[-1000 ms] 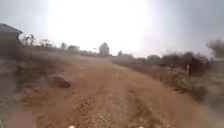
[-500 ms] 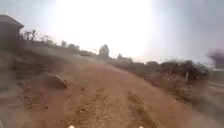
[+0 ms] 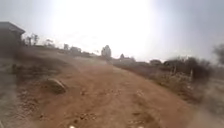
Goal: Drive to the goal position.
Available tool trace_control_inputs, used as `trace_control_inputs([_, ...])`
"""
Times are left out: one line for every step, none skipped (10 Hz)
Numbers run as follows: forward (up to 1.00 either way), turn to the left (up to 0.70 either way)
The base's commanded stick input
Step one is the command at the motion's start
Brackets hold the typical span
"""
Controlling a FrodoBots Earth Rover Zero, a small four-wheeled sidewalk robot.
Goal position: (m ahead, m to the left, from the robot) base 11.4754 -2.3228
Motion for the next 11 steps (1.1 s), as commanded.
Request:
trace_control_inputs([0.45, -0.15])
trace_control_inputs([0.45, -0.25])
trace_control_inputs([0.45, -0.17])
trace_control_inputs([0.45, -0.06])
trace_control_inputs([0.45, 0.00])
trace_control_inputs([0.45, 0.00])
trace_control_inputs([0.45, 0.00])
trace_control_inputs([0.45, 0.00])
trace_control_inputs([0.45, 0.00])
trace_control_inputs([0.45, 0.00])
trace_control_inputs([0.45, 0.00])
